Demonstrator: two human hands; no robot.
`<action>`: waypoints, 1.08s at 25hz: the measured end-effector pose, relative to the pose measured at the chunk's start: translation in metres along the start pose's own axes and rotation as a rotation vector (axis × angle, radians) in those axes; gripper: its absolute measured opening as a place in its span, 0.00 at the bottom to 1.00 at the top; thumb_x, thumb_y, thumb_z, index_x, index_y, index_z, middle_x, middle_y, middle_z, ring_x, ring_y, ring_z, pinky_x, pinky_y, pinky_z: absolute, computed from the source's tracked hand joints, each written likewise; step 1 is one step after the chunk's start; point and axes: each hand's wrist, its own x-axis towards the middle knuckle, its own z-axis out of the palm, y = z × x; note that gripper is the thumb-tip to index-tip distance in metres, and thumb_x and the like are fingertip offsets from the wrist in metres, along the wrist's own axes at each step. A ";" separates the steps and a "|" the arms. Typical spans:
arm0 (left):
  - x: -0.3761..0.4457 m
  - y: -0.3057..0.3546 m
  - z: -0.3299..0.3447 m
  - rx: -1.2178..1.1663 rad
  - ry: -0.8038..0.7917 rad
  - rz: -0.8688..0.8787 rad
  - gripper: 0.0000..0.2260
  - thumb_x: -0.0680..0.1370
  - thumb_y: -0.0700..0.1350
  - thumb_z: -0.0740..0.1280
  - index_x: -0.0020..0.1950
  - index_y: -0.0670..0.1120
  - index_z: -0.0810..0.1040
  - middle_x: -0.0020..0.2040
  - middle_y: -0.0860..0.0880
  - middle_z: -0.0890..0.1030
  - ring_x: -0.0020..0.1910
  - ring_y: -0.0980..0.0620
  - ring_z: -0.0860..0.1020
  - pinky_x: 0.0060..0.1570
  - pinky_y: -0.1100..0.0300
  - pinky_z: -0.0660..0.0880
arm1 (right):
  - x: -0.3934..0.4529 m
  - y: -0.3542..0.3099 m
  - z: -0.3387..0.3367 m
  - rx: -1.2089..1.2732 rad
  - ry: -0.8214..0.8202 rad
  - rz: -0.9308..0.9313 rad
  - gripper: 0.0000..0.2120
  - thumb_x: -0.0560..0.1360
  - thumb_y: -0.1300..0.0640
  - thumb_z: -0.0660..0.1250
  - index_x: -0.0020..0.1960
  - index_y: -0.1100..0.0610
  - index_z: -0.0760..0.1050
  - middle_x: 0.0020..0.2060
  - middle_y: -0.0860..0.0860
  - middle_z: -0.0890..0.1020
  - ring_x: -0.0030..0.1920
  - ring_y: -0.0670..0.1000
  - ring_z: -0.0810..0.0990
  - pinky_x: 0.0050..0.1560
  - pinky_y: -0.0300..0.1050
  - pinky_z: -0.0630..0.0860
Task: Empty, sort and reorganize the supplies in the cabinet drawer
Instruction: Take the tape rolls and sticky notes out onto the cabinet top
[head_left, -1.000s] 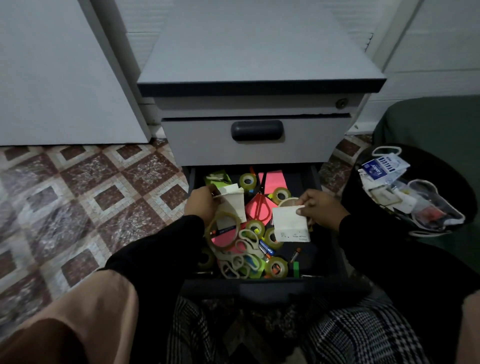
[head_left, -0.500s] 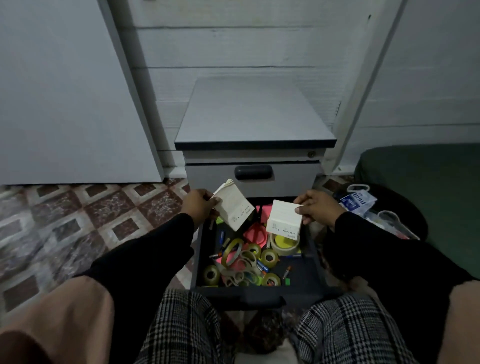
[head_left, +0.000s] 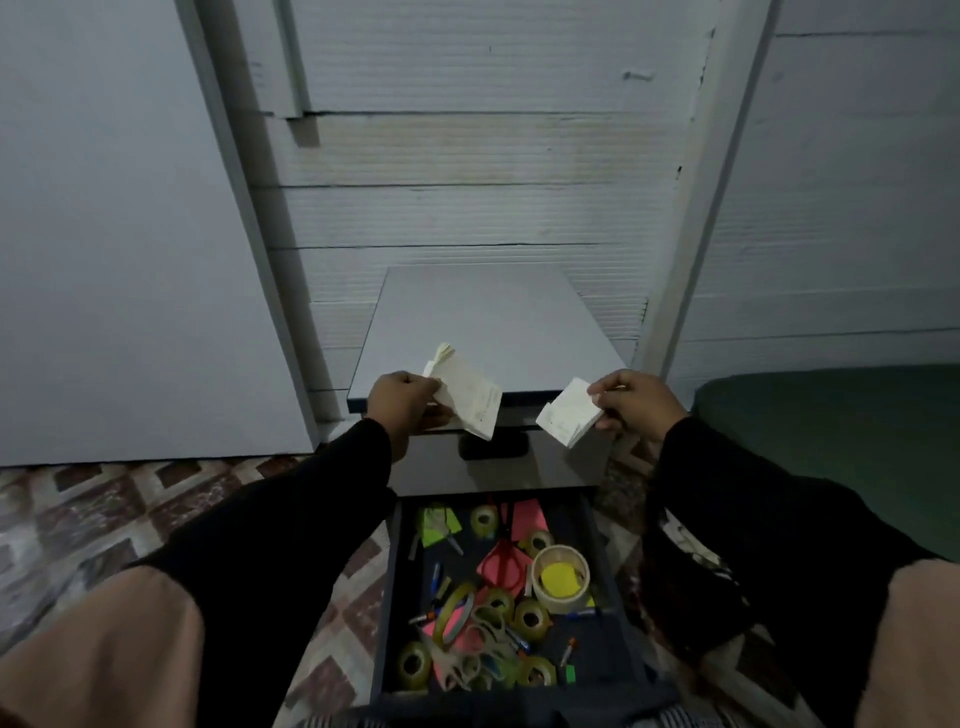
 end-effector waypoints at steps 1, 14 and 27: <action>0.009 0.010 0.006 -0.025 0.014 0.001 0.07 0.79 0.35 0.61 0.40 0.40 0.69 0.40 0.39 0.76 0.31 0.46 0.78 0.28 0.60 0.79 | 0.010 -0.007 0.000 0.033 0.037 0.001 0.11 0.75 0.72 0.61 0.37 0.61 0.72 0.48 0.61 0.76 0.36 0.51 0.76 0.24 0.33 0.76; 0.109 -0.010 0.031 1.478 -0.109 0.614 0.17 0.79 0.53 0.60 0.68 0.51 0.70 0.70 0.48 0.68 0.68 0.46 0.67 0.61 0.52 0.67 | 0.100 -0.009 0.027 -1.112 -0.080 -0.414 0.11 0.78 0.59 0.59 0.60 0.55 0.72 0.63 0.53 0.72 0.63 0.56 0.70 0.62 0.50 0.66; 0.178 -0.007 0.099 1.590 -0.194 0.645 0.16 0.81 0.54 0.54 0.66 0.54 0.72 0.66 0.46 0.72 0.63 0.42 0.69 0.60 0.51 0.65 | 0.201 0.005 0.009 -1.255 -0.112 -0.325 0.19 0.82 0.57 0.53 0.71 0.58 0.65 0.68 0.59 0.66 0.65 0.61 0.67 0.64 0.46 0.63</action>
